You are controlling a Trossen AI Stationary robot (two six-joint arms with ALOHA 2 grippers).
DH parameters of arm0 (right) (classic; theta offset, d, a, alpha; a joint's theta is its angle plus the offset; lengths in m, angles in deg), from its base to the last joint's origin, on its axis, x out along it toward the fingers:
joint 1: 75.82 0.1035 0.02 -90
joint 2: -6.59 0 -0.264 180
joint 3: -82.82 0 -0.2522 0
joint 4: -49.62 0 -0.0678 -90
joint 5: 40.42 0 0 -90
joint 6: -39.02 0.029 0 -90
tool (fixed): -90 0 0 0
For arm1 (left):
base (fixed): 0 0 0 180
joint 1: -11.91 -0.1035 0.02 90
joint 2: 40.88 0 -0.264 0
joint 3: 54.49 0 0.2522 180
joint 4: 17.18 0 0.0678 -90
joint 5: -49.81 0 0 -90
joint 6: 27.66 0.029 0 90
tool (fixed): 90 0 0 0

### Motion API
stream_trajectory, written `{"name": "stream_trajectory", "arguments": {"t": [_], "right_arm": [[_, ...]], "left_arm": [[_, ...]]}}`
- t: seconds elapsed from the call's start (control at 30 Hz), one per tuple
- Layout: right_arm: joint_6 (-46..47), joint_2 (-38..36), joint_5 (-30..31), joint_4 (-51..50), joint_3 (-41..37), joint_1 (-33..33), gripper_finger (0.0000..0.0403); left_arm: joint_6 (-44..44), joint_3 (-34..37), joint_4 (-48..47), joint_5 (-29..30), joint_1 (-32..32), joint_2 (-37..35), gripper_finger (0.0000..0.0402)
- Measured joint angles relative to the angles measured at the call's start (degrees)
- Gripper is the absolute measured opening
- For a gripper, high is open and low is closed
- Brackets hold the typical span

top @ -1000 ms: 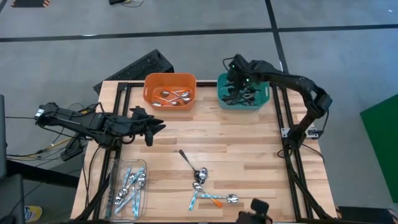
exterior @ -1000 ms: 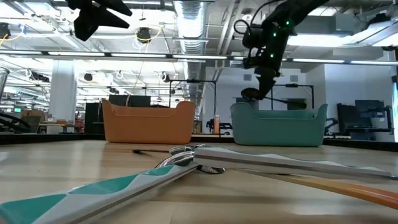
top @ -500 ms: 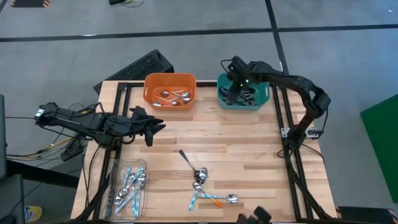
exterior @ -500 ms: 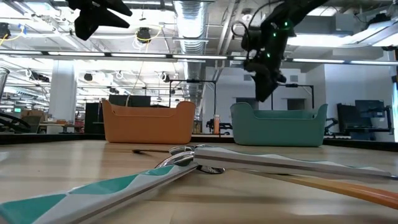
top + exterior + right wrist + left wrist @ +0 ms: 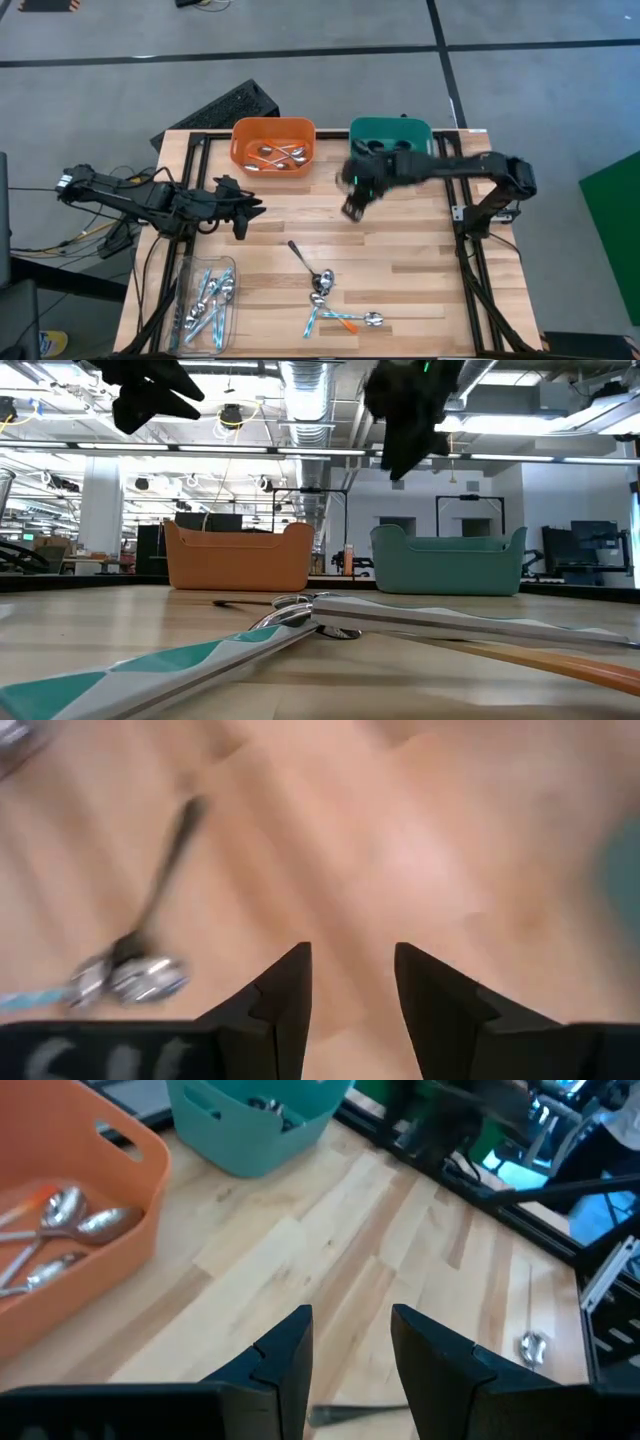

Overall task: Sort silverware by color (type)
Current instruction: Put the green spoon into the transparent bin

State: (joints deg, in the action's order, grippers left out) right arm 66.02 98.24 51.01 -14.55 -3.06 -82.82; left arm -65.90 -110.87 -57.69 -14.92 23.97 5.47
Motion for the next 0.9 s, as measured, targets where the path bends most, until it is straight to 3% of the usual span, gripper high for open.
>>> {"name": "stream_trajectory", "arguments": {"t": [0.3, 0.53, 0.73, 0.9], "right_arm": [[20.3, 0.6, 4.5, -0.1, 0.0, 21.7, 0.0166], [25.5, 4.1, 5.3, 3.1, 0.0, 34.3, 0.0166], [26.3, 11.6, 6.1, 9.0, 0.2, 41.2, 0.0166], [28.1, 15.5, 6.3, 13.5, 0.3, 43.4, 0.0166]], "left_arm": [[0.3, 0.0, 1.2, -2.3, 0.0, 2.6, 0.0123], [8.2, 0.0, 7.0, -6.6, 0.0, 2.2, 0.0123], [8.6, 0.0, 13.4, -9.3, 0.5, 2.0, 0.0123], [8.2, 0.0, 12.9, -9.8, 1.7, 2.0, 0.0123]]}}
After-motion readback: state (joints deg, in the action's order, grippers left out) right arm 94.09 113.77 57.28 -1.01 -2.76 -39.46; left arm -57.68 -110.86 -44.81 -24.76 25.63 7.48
